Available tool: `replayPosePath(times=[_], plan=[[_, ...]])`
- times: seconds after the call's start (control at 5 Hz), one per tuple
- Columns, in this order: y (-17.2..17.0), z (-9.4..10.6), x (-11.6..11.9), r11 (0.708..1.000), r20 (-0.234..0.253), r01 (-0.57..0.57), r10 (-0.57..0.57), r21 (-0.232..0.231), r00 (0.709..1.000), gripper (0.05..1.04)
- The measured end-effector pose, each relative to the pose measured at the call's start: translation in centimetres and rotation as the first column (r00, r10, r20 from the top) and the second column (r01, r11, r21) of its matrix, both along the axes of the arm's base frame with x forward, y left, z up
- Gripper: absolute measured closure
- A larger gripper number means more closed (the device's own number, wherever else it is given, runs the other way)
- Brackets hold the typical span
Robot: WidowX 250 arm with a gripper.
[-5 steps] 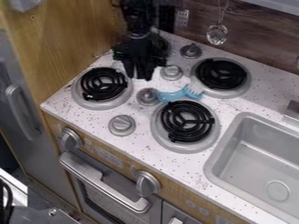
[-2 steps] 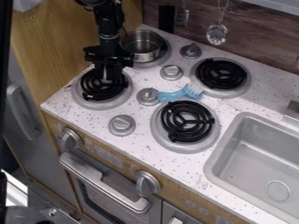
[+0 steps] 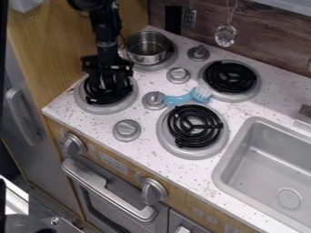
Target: Move the sushi to the lower left burner
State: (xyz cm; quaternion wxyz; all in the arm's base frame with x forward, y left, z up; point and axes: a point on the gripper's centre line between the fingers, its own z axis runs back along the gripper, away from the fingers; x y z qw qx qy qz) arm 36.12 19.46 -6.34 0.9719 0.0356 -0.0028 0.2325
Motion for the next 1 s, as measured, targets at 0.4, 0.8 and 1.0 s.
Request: replayPosePath(times=[0.4,0.8,1.0], plan=[[-2.0,4.4,-0.1,0.997,0.087,0.077,-0.077,0.001,0.993,0.084],[-5.2,8.0,-3.0,0.971,0.074,0.237,-0.237,0.008,0.969,0.084],[-6.1,9.0,-4.1,0.954,0.038,0.296,-0.298,0.034,0.954,0.084]])
